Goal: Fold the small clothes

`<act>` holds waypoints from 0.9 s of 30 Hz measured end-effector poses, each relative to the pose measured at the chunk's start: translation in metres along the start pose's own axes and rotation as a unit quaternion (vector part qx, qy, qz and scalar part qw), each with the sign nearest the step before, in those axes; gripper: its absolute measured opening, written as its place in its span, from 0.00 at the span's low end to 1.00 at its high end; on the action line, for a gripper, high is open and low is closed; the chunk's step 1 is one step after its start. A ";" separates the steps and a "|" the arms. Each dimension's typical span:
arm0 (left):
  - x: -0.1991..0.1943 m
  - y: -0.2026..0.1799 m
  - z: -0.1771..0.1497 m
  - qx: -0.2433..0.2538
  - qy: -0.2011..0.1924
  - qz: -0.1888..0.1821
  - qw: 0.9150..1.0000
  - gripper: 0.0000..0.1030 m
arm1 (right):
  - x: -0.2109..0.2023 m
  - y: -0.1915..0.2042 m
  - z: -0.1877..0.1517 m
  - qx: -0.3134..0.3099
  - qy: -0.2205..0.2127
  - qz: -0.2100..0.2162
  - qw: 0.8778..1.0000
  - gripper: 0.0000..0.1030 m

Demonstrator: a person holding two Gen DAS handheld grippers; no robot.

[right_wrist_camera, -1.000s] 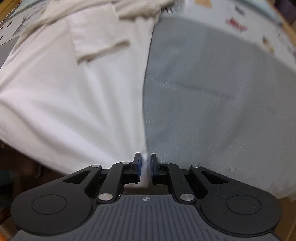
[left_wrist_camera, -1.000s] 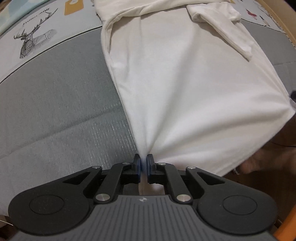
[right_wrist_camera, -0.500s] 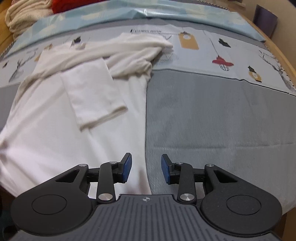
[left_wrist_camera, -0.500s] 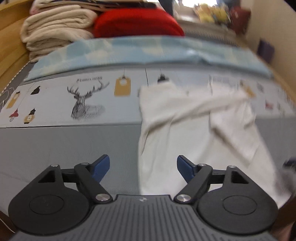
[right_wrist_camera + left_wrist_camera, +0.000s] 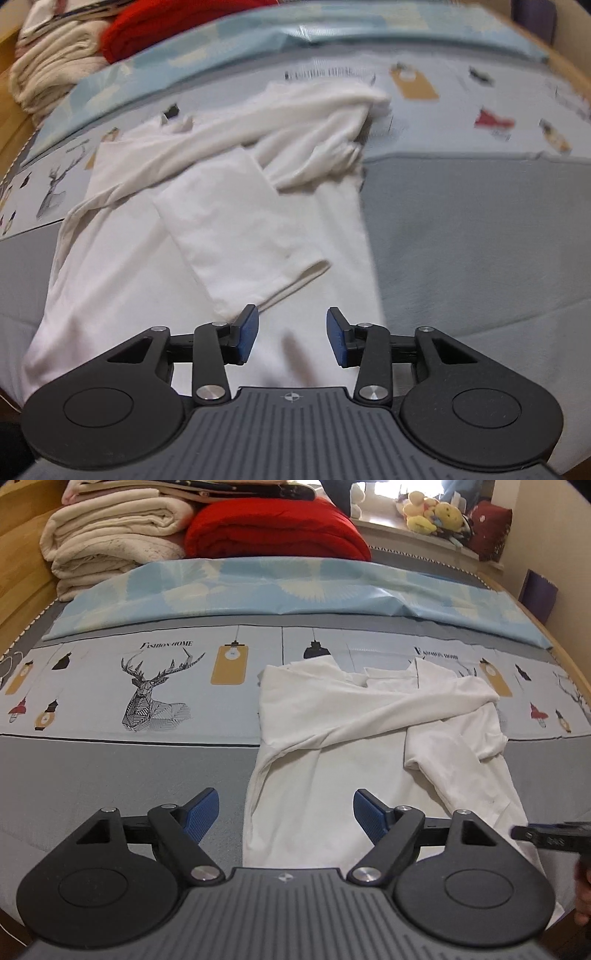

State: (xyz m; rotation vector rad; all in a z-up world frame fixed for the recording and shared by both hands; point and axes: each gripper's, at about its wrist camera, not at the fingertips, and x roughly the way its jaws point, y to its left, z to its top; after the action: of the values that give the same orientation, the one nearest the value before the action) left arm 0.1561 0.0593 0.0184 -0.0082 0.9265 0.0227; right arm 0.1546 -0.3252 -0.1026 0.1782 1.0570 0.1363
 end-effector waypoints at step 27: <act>0.132 -0.111 0.049 0.102 -0.031 -0.085 0.991 0.25 | -0.052 -0.108 0.062 0.139 -0.240 -0.194 0.941 0.04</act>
State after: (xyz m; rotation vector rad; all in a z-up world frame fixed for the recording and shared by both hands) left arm 0.2772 -0.0482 -0.0576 0.1034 0.8603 -0.2297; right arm 0.1869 -0.4462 -0.0514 0.2386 0.6005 -0.4009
